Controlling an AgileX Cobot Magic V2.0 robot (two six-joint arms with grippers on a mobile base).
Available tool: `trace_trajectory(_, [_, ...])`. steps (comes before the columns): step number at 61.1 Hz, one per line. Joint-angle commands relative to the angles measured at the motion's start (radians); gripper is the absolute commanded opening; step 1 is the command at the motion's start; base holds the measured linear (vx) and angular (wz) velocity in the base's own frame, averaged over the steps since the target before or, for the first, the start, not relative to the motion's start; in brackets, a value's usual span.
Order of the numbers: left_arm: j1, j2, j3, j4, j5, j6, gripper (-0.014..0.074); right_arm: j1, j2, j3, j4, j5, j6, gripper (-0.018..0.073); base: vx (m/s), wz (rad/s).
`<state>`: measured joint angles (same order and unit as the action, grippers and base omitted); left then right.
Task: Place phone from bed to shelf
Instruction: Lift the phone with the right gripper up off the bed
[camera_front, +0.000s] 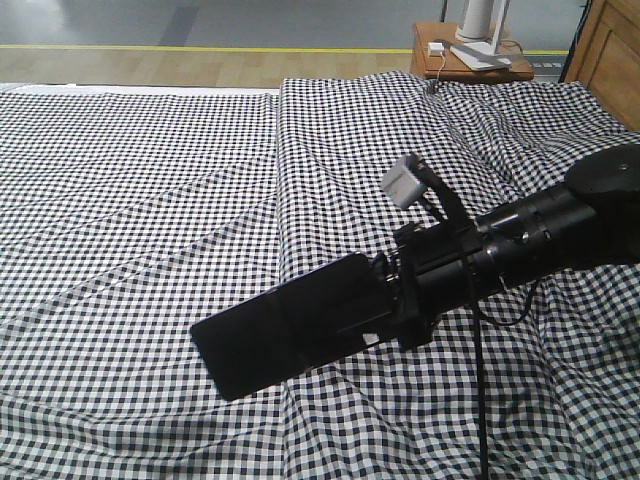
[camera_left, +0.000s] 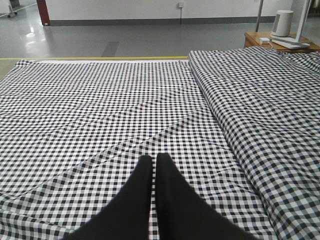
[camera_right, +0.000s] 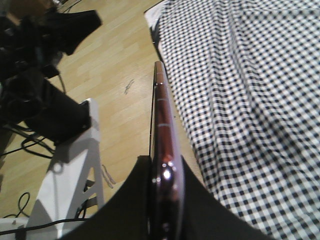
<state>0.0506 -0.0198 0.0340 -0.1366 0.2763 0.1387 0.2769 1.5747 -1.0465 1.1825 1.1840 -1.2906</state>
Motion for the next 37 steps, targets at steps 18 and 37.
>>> trace_trajectory(18, [-0.006,-0.005,0.003,-0.009,-0.073,-0.004,0.0001,0.065,-0.079,-0.022,0.142,0.106,-0.003,-0.0001,0.0,0.0])
trace_trajectory(37, [-0.006,-0.005,0.003,-0.009,-0.073,-0.004,0.0001,0.065,-0.079,-0.022,0.14,0.107,-0.006,-0.0001,0.0,0.0])
